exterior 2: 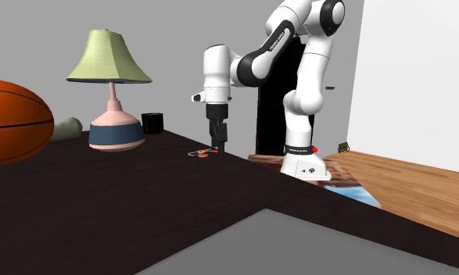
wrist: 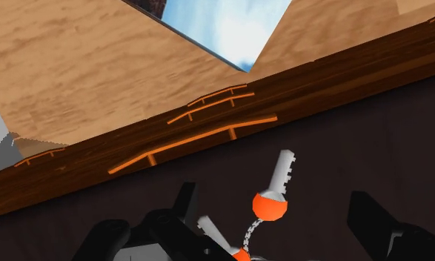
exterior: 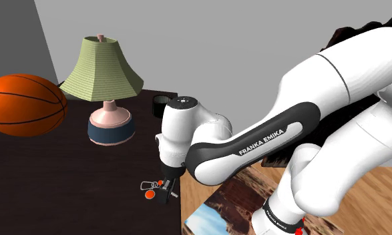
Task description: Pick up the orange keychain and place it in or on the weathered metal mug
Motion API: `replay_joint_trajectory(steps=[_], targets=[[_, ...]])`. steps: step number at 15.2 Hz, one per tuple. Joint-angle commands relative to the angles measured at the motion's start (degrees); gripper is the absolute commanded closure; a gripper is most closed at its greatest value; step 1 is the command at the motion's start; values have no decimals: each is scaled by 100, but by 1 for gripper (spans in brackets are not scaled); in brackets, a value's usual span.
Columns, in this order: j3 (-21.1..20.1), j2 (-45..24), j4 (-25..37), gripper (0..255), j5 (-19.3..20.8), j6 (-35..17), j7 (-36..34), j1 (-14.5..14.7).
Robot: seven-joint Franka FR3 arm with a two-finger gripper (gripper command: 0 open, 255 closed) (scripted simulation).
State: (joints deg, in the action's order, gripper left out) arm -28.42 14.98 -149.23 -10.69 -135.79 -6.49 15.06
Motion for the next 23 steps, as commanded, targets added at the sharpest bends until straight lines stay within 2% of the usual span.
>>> replay_joint_trajectory(steps=[1, 5, 6, 15, 23], targets=[[-1, -10, -7, 0, 3, -18, 0, -2], [-1, -9, -7, 0, 3, -17, 0, -2], [-1, -9, -7, 255, 3, -17, 0, -2], [4, -11, -7, 255, 5, -19, -2, 3], [153, 467, 278, 255, -99, 728, 103, 67]])
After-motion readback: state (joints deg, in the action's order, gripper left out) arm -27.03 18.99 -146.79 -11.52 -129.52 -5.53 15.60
